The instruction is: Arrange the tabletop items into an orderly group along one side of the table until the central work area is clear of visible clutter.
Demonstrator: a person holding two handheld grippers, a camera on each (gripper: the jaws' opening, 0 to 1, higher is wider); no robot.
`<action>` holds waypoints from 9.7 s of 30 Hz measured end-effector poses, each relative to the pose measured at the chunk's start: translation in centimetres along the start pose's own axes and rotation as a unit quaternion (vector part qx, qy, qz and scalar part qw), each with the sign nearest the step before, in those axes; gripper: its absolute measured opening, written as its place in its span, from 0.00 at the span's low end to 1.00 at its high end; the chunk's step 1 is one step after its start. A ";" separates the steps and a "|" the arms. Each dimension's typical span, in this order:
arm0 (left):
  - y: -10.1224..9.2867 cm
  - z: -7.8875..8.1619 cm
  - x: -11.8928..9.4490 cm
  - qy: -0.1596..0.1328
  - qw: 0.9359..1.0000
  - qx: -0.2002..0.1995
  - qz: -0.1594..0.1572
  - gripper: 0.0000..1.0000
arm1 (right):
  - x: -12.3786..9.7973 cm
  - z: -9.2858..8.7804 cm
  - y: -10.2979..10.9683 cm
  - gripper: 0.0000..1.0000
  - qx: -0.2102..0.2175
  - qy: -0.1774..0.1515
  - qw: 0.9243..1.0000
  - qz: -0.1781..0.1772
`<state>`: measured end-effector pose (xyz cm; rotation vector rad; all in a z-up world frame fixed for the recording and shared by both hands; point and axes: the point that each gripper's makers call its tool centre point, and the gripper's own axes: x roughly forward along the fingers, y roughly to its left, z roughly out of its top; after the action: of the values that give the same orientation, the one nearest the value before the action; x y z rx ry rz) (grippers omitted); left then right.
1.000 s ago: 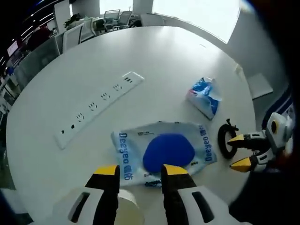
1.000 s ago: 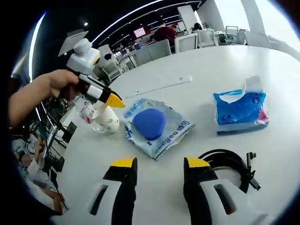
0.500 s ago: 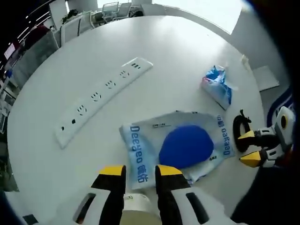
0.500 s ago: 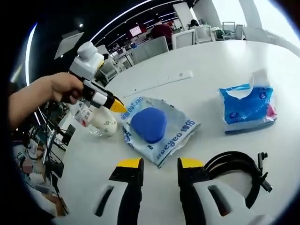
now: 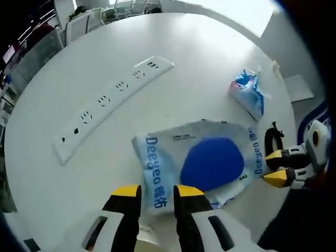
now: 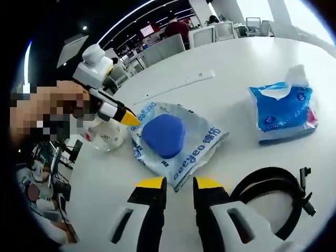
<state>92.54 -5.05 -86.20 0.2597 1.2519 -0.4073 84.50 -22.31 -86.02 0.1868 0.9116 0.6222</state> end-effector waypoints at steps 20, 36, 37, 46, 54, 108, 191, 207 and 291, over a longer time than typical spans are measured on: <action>0.5 -0.6 -0.3 0.004 1.000 -0.022 0.009 0.01 | 0.6 -0.3 -0.2 0.04 -0.006 0.010 1.000 0.004; 0.2 -0.7 -1.5 -0.001 1.000 -0.030 0.003 0.00 | -0.1 0.8 -0.3 0.01 -0.013 -0.008 1.000 0.006; 0.2 -0.7 -1.6 -0.002 1.000 -0.031 0.002 0.00 | -0.2 1.0 -0.3 0.01 -0.015 -0.012 1.000 0.005; -0.3 -0.2 -2.8 -0.017 0.999 -0.035 0.003 0.00 | -1.3 2.1 -0.3 0.01 -0.024 -0.034 0.999 0.000; -0.9 0.1 -3.7 -0.028 0.999 -0.041 0.004 0.00 | -2.1 3.4 -1.0 0.00 -0.040 -0.047 0.998 -0.006; -5.0 -3.4 -2.4 -0.099 0.985 -0.133 0.056 0.08 | 0.1 4.8 -6.8 0.04 -0.184 0.013 0.983 -0.001; -12.7 -16.9 -17.7 -0.340 0.926 -0.147 0.073 0.86 | 5.4 8.9 16.3 0.21 -0.231 -0.013 0.966 0.112; -13.0 -17.2 -18.2 -0.346 0.924 -0.144 0.077 0.96 | 7.2 8.5 17.3 0.12 -0.191 0.017 0.978 0.088; -13.4 -17.1 -18.5 -0.369 0.918 -0.132 0.065 0.99 | -1.3 6.5 11.5 0.57 -0.237 -0.034 0.963 0.128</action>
<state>67.22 -7.27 -73.21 -0.0508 0.5272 -0.1833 84.12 -13.09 -76.52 -0.1068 0.6540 1.0499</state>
